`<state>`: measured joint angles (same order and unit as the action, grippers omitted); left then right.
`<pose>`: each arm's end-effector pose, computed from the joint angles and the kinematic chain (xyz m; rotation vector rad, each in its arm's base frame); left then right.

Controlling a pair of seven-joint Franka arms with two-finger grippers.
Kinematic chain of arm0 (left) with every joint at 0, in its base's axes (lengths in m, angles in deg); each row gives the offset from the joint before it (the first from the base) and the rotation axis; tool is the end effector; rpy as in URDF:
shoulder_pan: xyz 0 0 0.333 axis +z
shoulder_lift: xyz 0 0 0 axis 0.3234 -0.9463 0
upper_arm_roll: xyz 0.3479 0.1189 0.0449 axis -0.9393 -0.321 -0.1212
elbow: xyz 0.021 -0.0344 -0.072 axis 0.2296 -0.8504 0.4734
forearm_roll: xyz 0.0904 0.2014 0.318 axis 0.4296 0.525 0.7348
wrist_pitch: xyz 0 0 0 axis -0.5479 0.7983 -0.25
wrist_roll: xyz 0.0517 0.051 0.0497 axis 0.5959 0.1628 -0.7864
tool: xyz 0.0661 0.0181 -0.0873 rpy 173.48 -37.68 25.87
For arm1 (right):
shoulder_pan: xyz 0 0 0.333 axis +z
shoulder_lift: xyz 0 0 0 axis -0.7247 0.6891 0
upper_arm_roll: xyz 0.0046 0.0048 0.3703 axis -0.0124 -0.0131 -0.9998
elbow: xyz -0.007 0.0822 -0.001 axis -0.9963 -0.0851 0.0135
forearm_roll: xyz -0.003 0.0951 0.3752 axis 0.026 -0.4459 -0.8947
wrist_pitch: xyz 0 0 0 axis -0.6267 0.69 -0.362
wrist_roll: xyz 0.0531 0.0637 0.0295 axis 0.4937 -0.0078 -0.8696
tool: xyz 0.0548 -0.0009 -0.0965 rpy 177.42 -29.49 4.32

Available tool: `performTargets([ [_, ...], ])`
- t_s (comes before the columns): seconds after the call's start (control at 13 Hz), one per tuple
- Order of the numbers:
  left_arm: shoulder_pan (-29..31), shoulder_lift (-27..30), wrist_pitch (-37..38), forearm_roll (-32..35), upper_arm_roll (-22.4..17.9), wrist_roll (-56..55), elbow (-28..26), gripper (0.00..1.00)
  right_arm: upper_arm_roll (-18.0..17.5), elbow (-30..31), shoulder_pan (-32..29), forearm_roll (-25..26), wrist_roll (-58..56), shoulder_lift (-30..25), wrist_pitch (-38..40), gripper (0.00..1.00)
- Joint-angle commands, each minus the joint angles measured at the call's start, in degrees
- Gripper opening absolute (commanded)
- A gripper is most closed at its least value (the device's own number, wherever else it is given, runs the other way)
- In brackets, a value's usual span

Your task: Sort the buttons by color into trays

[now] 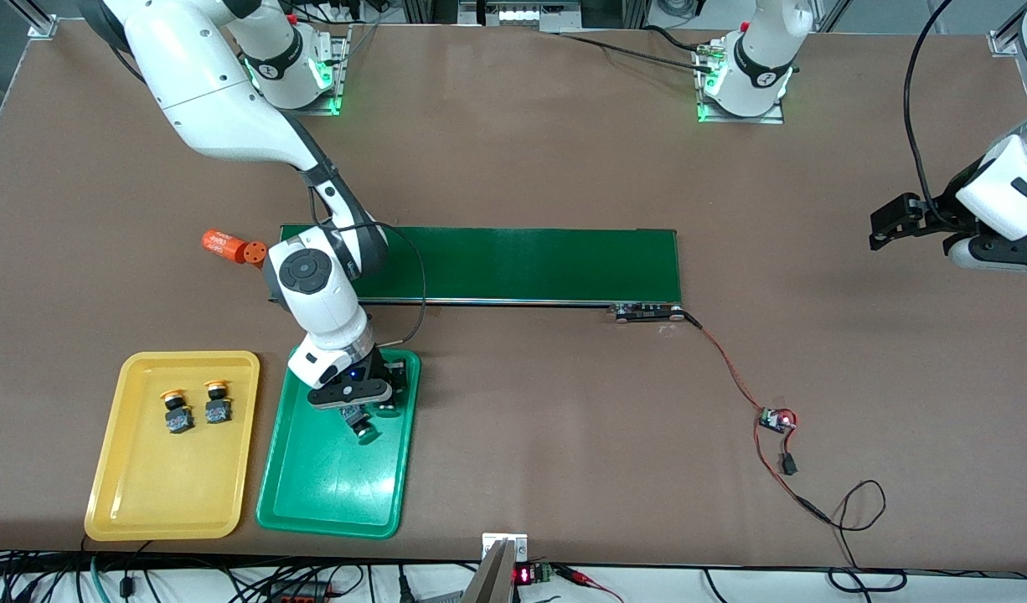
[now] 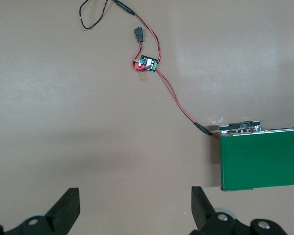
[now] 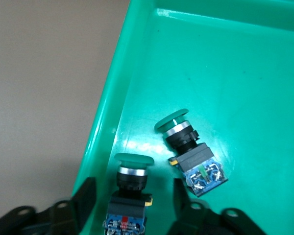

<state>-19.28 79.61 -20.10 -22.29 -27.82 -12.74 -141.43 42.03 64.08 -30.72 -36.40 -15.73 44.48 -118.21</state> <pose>0.5777 -0.0100 0.6280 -3.1346 0.1062 -0.0052 0.7126 0.2817 0.2506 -3.0388 -0.2348 -0.5825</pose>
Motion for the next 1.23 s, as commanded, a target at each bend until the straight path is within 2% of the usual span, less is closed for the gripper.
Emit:
performTargets([
  [0.0, 0.15, -0.53, 0.72, -0.25, -0.14, 1.54, 1.49, 1.0, 0.35, -1.23, 0.19, -0.77, -1.13, -0.07, -0.12, 1.0],
  [0.15, 0.15, -0.61, 0.72, -0.25, -0.14, 1.54, 1.49, 1.0, 0.44, 0.17, -0.42, -0.95, -1.13, -3.22, 3.02, 1.0],
  [0.31, 0.06, -0.61, 0.72, -0.25, -0.14, 1.54, 1.49, 1.0, 0.27, 0.36, -0.69, -1.47, -1.13, -8.14, 13.53, 1.0],
  [0.54, 0.06, -0.61, 0.72, -0.25, -0.14, 1.54, 1.49, 1.0, 0.44, 0.27, -2.79, -13.04, -7.33, -16.4, 29.8, 1.0],
  [0.62, 0.06, -0.61, 0.72, -0.25, -0.14, 1.54, 1.49, 1.0, 0.44, 0.27, -4.37, -14.99, -11.63, -18.25, 33.67, 1.0],
  [0.92, 0.06, -0.61, 0.72, -0.25, -0.14, 1.54, 1.49, 1.0, 2.02, 0.36, -9.99, -15.53, -15.71, -25.98, 48.62, 1.0],
  [1.16, 0.06, -0.61, 0.72, -0.25, -0.14, 1.54, 1.49, 1.0, 3.25, 0.44, -13.51, -18.79, -17.3, -31.09, 53.74, 1.0],
])
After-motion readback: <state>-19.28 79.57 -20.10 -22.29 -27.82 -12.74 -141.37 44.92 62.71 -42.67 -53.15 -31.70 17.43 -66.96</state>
